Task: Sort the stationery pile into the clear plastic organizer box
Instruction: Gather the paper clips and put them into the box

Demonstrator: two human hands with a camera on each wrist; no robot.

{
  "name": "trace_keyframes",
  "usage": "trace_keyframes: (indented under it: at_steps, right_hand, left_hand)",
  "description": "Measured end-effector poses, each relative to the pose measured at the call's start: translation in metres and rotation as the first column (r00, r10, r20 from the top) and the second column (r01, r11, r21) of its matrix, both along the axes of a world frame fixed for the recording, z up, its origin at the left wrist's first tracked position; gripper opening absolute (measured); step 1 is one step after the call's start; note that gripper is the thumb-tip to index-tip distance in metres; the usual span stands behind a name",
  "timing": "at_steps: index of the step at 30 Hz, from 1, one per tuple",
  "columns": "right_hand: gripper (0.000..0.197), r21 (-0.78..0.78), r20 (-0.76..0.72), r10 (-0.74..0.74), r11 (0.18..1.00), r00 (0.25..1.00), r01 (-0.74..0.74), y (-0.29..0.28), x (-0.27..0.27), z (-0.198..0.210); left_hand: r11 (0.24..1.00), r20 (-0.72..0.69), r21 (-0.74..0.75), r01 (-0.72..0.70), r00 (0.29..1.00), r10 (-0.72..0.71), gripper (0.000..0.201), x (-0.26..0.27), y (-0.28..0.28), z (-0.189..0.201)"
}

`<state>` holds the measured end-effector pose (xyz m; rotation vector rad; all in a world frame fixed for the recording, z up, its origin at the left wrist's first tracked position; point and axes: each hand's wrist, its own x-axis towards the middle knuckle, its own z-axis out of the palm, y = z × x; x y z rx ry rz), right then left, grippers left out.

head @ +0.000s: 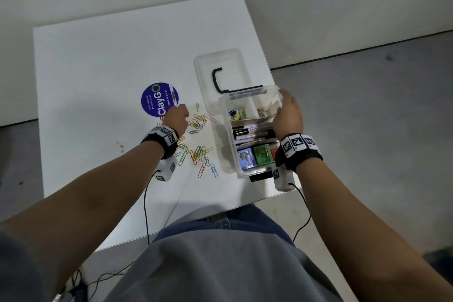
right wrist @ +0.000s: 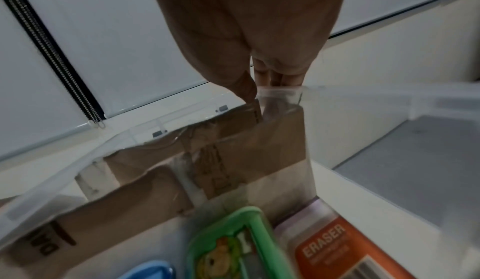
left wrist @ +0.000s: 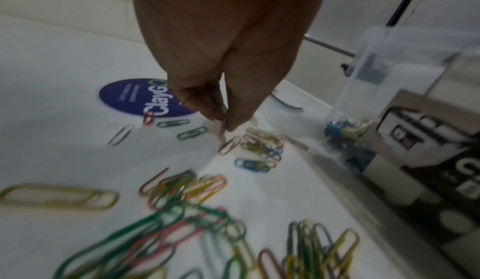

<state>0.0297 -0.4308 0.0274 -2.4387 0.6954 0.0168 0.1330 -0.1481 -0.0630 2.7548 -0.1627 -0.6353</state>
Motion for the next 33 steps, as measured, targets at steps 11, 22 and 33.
trace_keyframes:
  at_steps: [11, 22, 33]
  right_hand:
    - [0.062, 0.005, -0.040, 0.030, 1.000, 0.999, -0.029, 0.003, 0.003, 0.001]
    - [0.038, 0.098, 0.066, 0.460, 0.880, 0.886, -0.464, 0.124, 0.020, 0.029]
    - [0.035, 0.163, -0.685, 0.431, 0.876, 0.588, -0.453, 0.187, -0.022, -0.053]
  left_hand:
    - [0.768, 0.105, -0.635, 0.083, 0.994, -0.020, 0.009, -0.017, -0.102, 0.108]
    - [0.988, 0.042, -0.150, -0.028, 0.998, 0.035, 0.028, -0.013, 0.042, 0.045]
    - [1.000, -0.246, 0.015, -0.007, 0.969, 0.011, 0.044, -0.090, 0.109, 0.005]
